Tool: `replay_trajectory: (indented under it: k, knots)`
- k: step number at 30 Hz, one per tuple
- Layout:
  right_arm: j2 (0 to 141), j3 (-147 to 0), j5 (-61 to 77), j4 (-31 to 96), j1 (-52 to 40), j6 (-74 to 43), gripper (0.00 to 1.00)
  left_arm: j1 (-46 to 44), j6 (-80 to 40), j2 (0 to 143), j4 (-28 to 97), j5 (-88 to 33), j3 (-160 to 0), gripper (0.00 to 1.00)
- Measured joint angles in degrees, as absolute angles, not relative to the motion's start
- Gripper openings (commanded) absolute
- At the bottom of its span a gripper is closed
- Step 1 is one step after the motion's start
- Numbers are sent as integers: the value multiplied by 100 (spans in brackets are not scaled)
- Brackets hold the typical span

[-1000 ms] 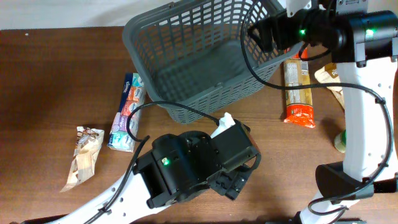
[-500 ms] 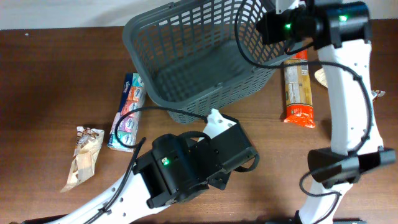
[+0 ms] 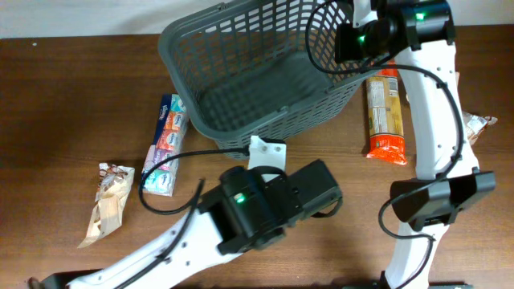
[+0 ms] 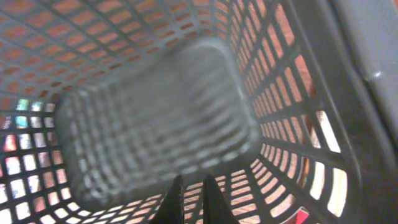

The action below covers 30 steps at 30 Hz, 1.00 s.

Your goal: Pack container

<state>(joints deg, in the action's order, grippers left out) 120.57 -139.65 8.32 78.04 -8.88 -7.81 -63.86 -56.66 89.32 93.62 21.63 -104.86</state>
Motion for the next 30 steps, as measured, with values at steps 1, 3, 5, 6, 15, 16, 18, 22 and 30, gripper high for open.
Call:
replay_trajectory:
  k: [1,3,5,6,15,16,18,22,30]
  knots:
    - [12073,-13965,788,7817,-888,-797,4,-6386,-5684,9019,9362,2174,-10486,2]
    - [12084,-13965,725,7861,-888,-819,4,-6386,-5684,9198,9345,2180,-10486,2]
    - [12084,-13965,681,7894,-888,-836,4,-6386,-5649,9362,9236,2193,-10486,2]
    - [12084,-13965,663,7911,-888,-843,4,-6386,-5614,9441,9177,2198,-10486,2]
    - [12084,-13965,309,8169,-888,-862,4,-5937,-5352,9703,9102,2235,-10486,2]
    - [12084,-13965,272,8195,-888,-862,4,-5800,-5293,9703,9098,2211,-10486,2]
    - [12084,-13965,217,8215,-888,-862,4,-5507,-5127,9703,9067,2167,-10486,2]
    - [12084,-13965,148,8215,-888,-864,4,-5133,-4759,9703,8814,2047,-10486,2]
    - [12084,-13965,130,8228,-888,-862,4,-4847,-4333,9703,8149,1678,-10486,2]
